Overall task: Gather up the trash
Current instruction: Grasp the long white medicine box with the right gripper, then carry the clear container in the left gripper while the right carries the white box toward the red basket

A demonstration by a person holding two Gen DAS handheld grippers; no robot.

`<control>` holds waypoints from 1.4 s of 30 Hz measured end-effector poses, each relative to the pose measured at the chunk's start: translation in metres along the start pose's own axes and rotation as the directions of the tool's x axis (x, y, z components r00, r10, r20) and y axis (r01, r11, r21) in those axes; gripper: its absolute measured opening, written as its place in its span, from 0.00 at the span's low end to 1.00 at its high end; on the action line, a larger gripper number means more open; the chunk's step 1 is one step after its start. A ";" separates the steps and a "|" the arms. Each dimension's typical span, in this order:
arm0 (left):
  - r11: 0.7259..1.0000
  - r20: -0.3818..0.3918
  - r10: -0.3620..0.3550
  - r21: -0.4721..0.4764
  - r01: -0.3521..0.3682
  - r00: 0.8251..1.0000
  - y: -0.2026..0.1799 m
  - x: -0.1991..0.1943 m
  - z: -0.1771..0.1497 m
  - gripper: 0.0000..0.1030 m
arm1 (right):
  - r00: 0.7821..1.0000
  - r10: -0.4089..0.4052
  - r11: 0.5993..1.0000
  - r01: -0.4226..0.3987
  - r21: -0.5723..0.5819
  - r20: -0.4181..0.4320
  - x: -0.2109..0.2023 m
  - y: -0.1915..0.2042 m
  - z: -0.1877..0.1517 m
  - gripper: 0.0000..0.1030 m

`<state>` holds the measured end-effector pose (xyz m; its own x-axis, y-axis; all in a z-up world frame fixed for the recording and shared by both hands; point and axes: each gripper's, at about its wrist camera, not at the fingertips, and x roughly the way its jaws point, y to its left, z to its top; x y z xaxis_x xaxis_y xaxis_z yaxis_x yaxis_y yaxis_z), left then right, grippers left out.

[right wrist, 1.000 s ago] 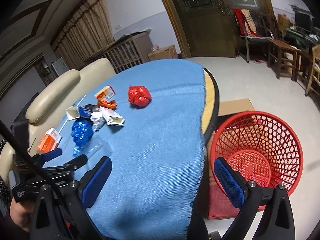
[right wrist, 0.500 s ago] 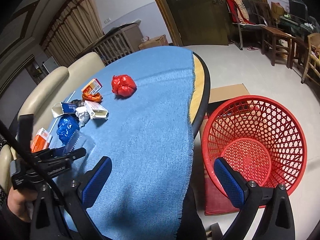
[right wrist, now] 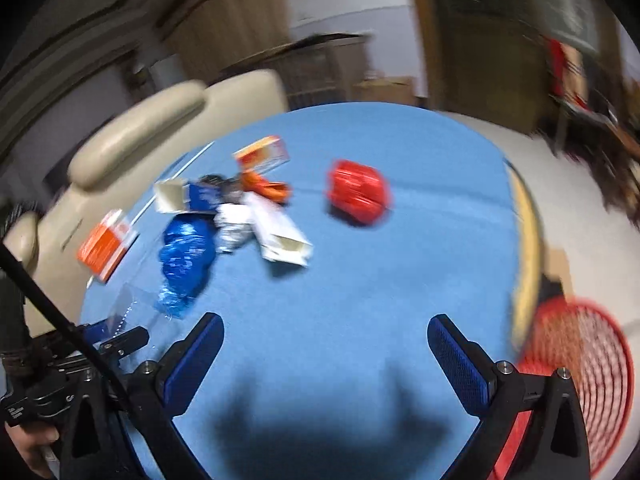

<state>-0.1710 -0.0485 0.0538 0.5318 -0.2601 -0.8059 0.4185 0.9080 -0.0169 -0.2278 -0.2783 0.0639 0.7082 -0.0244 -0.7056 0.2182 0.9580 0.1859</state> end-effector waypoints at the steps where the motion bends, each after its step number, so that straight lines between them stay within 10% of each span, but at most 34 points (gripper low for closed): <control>1: 1.000 0.001 0.008 -0.014 -0.008 1.000 0.006 0.001 0.000 0.48 | 1.000 0.004 0.999 -0.004 -0.041 -0.006 0.008 0.009 0.007 1.00; 19: 0.987 -0.022 0.046 -0.152 -0.049 0.999 0.055 0.024 0.014 0.48 | 0.983 -0.107 0.960 0.063 -0.273 -0.147 0.134 0.056 0.056 0.19; 42: 0.981 0.017 0.127 -0.147 -0.123 0.992 -0.004 -0.033 -0.001 0.48 | 0.994 0.108 0.994 -0.108 -0.014 -0.021 0.006 0.021 -0.001 0.16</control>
<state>-0.1903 -0.0431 0.0797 0.5928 -0.1485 -0.7916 0.2373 0.9714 -0.0046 -0.2200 -0.2581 0.0627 0.7131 0.0850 -0.6959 0.1310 0.9590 0.2514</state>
